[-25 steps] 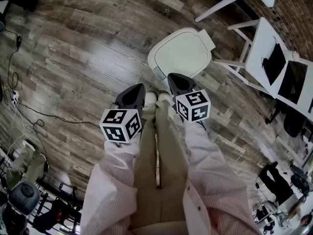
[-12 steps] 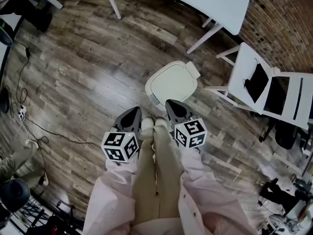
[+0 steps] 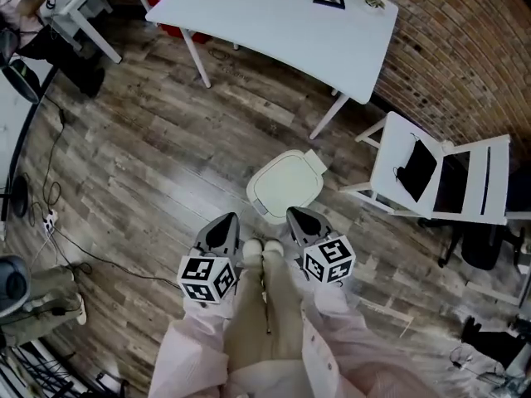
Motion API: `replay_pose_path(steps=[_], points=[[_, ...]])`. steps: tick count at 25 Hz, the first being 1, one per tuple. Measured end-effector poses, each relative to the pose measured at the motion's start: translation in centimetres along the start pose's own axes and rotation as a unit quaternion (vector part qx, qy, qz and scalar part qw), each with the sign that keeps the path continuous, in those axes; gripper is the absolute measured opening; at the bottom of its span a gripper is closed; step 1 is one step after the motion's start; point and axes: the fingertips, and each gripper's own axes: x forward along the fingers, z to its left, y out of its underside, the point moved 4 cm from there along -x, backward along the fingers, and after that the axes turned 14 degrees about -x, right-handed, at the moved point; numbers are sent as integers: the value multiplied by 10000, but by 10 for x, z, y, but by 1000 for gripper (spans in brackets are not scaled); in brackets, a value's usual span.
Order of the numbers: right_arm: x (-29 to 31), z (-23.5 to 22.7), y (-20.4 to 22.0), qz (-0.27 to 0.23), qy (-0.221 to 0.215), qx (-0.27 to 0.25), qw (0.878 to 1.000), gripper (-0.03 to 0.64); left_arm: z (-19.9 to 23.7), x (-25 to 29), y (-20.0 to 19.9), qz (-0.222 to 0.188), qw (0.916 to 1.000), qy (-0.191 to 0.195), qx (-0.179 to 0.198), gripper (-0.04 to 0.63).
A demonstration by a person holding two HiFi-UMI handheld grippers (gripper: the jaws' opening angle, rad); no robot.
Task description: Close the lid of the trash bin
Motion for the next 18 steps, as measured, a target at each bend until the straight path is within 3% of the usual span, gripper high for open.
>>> replay_pose_path(steps=[18], points=[[-66, -33, -130, -1291, 506, -419, 9895, 3, -52, -55, -95, -1089, 9914, 215, 697, -8]])
